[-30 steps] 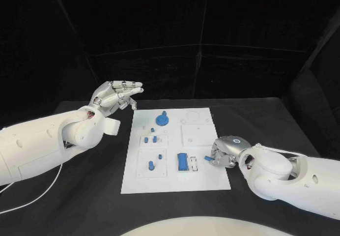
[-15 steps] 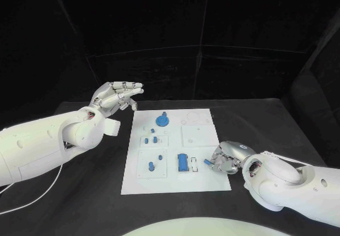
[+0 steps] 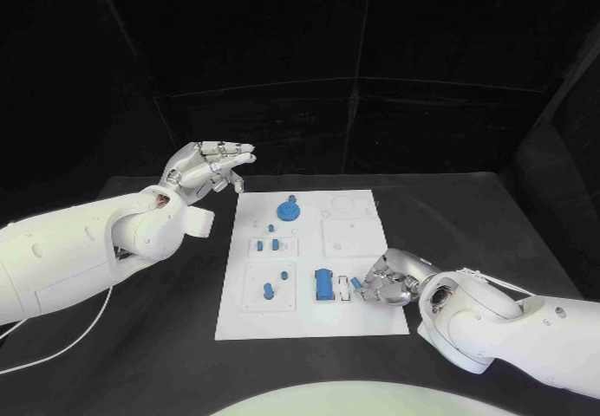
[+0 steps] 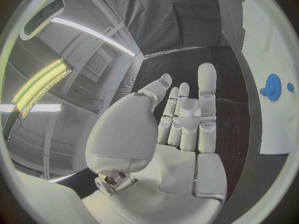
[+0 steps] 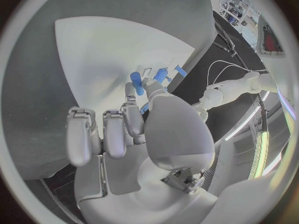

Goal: Assemble the parts on the task board

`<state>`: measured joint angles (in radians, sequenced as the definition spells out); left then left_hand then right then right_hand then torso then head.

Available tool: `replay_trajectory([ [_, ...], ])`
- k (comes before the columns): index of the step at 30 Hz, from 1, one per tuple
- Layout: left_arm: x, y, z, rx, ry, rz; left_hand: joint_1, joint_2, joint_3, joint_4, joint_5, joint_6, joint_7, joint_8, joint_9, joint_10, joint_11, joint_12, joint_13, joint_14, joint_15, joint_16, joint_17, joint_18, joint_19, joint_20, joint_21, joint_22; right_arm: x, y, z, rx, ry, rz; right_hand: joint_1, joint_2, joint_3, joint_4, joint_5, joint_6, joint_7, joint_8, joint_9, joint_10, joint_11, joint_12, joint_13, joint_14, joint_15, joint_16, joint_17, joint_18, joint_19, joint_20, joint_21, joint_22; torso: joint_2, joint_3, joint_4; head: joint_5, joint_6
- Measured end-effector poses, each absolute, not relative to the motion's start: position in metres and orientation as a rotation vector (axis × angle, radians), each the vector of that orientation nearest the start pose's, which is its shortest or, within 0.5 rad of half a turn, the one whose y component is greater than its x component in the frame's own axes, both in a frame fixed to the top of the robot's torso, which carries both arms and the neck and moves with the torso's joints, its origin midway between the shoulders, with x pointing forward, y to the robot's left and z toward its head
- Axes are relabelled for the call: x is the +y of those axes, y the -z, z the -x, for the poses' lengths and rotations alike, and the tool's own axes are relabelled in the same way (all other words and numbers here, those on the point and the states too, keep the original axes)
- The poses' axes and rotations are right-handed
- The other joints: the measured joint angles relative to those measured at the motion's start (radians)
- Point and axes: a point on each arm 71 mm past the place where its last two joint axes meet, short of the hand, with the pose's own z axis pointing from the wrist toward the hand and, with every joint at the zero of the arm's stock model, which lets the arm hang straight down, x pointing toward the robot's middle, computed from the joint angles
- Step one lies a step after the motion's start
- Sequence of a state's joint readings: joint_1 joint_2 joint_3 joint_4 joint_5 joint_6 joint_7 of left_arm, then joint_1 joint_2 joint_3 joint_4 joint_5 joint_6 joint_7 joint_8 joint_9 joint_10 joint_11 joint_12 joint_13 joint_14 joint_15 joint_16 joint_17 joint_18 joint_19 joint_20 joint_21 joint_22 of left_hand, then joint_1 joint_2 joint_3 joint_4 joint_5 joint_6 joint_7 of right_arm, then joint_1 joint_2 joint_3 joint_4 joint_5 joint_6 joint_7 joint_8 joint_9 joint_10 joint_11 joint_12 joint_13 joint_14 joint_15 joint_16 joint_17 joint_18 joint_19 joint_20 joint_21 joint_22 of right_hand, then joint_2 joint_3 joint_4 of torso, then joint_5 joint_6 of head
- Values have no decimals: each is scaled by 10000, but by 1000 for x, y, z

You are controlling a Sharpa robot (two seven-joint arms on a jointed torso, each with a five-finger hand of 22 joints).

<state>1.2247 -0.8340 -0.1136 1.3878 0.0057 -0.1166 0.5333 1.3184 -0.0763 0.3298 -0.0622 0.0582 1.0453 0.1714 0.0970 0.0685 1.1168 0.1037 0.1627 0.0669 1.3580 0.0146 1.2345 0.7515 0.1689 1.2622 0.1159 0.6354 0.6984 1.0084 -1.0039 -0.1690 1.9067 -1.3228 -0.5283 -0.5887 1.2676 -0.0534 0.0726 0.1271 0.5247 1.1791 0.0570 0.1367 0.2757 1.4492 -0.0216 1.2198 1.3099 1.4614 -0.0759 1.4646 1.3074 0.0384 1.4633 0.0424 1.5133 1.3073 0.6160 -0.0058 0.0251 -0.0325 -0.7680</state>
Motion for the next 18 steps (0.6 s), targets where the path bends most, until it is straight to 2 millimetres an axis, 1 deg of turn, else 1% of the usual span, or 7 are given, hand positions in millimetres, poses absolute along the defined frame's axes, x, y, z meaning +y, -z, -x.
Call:
replay_trajectory([
  [3,239,190,-505,13747,16574,10217,0,0,0,0,0,0,0,0,0,0,0,0,0,0,0,0,0,0,0,0,0,0,-198,276,-351,20139,-4968,-3812,-178,-15,-51,148,158,17,-17,28,28,54,18,66,0,17,-17,17,0,-1,25,-25,41,0,5,2,0,1,-12],
  [6,239,190,-505,13747,16573,10218,0,0,0,0,0,0,0,0,0,0,0,0,0,0,0,0,0,0,0,0,0,1,-196,278,-353,20171,-5018,-3935,-179,-16,-53,155,159,19,-19,67,34,54,17,71,0,35,-34,49,0,-1,38,-37,41,0,5,4,0,5,-13],
  [8,239,190,-505,13746,16573,10218,0,0,0,0,0,0,0,0,0,0,0,0,0,0,0,0,0,0,0,0,0,1,-195,278,-354,20200,-5054,-4003,-233,-67,-66,220,204,50,-50,77,48,57,14,108,0,35,-34,49,-1,-1,38,-38,41,0,5,4,0,11,-14],
  [9,239,190,-505,13747,16574,10218,0,0,0,0,0,0,0,0,0,0,0,0,0,0,0,0,0,0,0,0,0,1,-194,279,-354,20220,-5079,-4042,-262,-38,-83,237,204,51,-50,77,48,89,-17,114,0,35,-34,49,-1,0,38,-37,41,0,6,4,0,16,-14],
  [13,239,190,-504,13748,16579,10216,0,0,0,0,0,0,0,0,0,0,0,0,0,0,0,0,0,1,0,0,0,1,-190,280,-355,20282,-5148,-4145,-361,-68,-125,333,216,53,-53,96,70,88,-17,114,0,35,-34,49,-1,0,37,-37,41,0,11,3,-4,29,-44],
  [16,239,190,-504,13749,16580,10216,1,0,0,0,0,0,0,0,0,0,0,0,0,0,0,0,0,1,0,0,0,2,-188,281,-356,20326,-5158,-4207,-427,-134,-163,371,221,70,-70,106,85,88,-18,114,1,35,-34,49,-1,0,38,-37,41,0,10,3,-7,34,-49],
  [18,239,190,-504,13749,16581,10216,0,0,0,0,0,0,0,0,0,0,0,0,0,0,0,0,0,1,0,0,0,2,-187,282,-357,20349,-5165,-4234,-480,-81,-163,371,221,71,-71,106,85,88,-18,114,0,35,-34,49,-1,0,37,-37,41,0,10,3,-7,34,-50],
])
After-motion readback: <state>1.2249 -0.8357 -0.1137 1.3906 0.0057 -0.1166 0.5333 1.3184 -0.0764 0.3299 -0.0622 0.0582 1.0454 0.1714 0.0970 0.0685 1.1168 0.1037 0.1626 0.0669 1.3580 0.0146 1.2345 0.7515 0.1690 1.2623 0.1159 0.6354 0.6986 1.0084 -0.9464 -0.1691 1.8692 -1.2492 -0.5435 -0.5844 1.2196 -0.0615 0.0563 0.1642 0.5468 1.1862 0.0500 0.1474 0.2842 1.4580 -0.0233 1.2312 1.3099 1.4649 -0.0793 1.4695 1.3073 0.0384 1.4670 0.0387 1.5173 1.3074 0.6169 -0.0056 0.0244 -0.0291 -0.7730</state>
